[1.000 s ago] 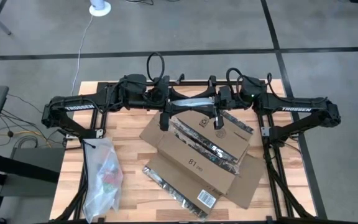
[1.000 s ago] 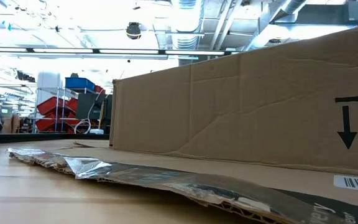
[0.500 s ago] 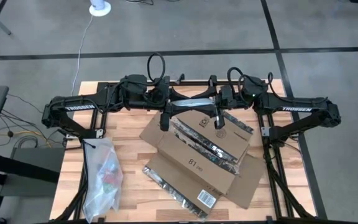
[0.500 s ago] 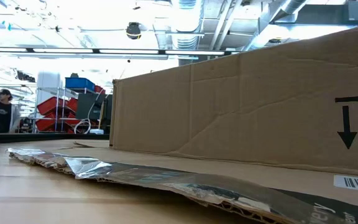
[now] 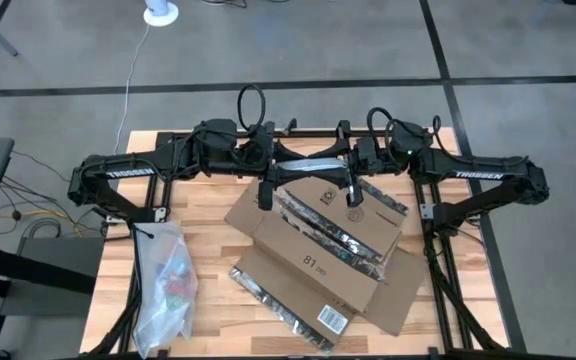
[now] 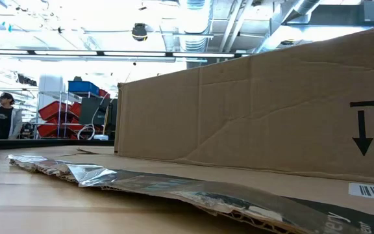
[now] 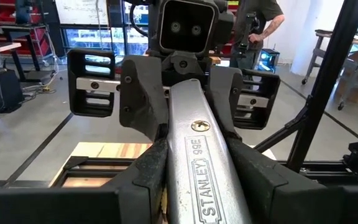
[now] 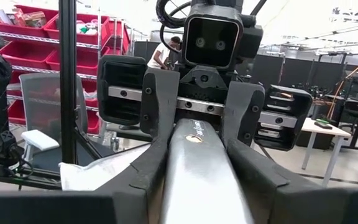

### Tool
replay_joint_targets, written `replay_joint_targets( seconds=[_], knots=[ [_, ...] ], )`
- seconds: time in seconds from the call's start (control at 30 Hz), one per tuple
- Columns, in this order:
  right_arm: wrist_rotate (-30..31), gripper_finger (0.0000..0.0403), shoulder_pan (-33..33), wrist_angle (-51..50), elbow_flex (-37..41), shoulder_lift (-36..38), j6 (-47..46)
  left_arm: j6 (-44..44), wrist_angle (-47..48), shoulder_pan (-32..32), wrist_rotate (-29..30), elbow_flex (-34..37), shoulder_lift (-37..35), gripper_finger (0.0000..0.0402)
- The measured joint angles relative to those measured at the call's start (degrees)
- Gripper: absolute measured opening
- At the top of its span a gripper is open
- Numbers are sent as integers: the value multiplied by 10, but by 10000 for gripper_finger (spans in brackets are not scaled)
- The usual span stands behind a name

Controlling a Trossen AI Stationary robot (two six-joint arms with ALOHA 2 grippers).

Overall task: Unpack boxes
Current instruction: Break down the box until it is fully flat

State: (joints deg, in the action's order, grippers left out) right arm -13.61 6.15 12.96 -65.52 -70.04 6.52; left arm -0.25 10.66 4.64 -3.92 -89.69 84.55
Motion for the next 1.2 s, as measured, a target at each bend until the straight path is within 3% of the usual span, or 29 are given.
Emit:
replay_joint_targets(
  seconds=[0.37,0.6,0.77,0.93,1.2],
  knots=[
    [0,115,4,-4,0,1,-2,8,8,0,0,0,0,118],
    [-6,115,34,-29,0,35,9,19,68,0,7,2,6,233],
    [-2,115,60,-61,-2,70,9,2,102,0,29,1,1,256],
    [-1,115,75,-137,-1,114,10,-2,127,0,49,1,1,255],
    [16,115,78,-365,0,209,-25,-21,200,-6,74,-1,7,255]
  ],
)
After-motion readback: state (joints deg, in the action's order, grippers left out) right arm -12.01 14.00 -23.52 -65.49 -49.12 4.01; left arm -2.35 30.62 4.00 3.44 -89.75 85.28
